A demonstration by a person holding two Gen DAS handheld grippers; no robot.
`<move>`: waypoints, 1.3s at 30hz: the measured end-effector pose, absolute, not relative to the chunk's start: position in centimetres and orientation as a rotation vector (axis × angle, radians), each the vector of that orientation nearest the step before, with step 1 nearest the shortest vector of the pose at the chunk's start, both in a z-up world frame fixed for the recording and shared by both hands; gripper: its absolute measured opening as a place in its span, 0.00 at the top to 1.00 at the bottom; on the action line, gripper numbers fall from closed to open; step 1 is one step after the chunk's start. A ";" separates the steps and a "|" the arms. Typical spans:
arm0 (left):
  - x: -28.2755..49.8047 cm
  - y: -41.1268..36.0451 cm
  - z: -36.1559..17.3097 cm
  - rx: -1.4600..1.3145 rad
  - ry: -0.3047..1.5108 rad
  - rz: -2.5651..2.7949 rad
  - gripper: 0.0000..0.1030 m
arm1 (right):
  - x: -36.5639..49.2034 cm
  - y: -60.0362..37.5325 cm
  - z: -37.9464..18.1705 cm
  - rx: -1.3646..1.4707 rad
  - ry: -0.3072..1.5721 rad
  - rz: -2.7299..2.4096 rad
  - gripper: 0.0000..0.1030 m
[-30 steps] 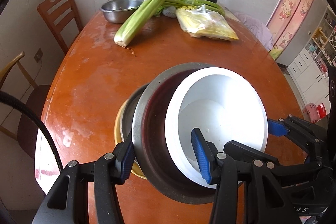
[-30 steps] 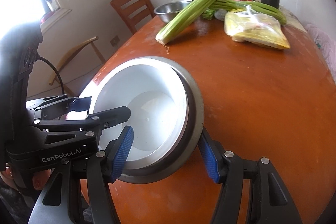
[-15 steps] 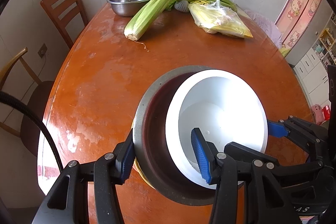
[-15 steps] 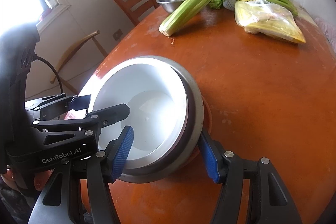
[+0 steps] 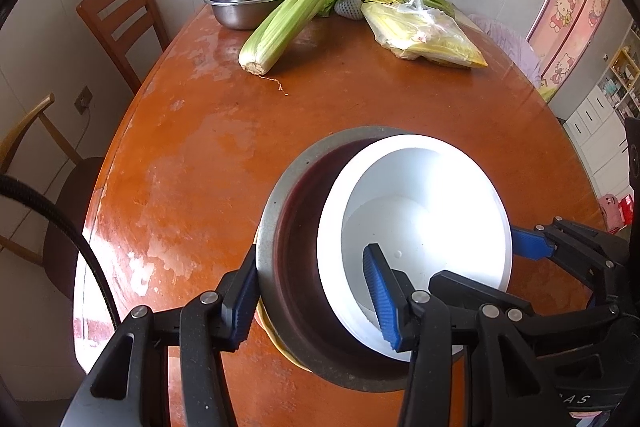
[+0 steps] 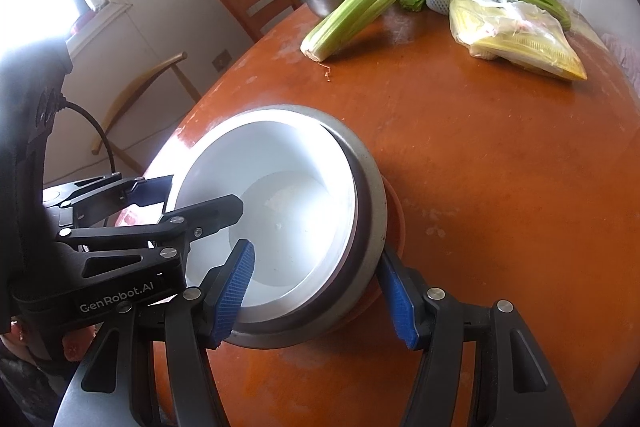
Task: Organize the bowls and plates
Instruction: 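Carry the nested steel bowl with the left tool over the grey pan stack, then lower the nested bowls onto the grey pan and open the left tool, then withdraw the left tool from the finished stack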
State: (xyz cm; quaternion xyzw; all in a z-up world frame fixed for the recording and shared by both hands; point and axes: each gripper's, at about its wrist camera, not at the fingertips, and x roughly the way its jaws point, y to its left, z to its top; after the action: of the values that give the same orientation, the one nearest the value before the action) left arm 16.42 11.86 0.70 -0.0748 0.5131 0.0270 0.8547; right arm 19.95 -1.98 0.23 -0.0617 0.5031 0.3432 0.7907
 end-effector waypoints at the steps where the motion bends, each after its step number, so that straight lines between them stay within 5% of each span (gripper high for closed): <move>1: 16.4 11.9 0.7 -0.156 1.079 0.057 0.52 | 19.9 -2.0 0.2 -0.133 1.084 0.738 0.37; 24: 9.4 9.2 4.8 -0.122 0.937 0.139 0.48 | 14.7 -4.5 3.9 -0.254 0.890 0.680 0.34; 39: 2.6 6.0 2.9 -0.186 0.934 0.164 0.47 | 7.3 -7.4 2.7 -0.294 0.873 0.673 0.32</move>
State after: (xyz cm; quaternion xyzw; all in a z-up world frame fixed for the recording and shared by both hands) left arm 2.59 6.00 2.90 -0.0892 0.4489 0.0789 0.8856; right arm 7.32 -7.41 2.66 -0.1390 0.4133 0.3187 0.8416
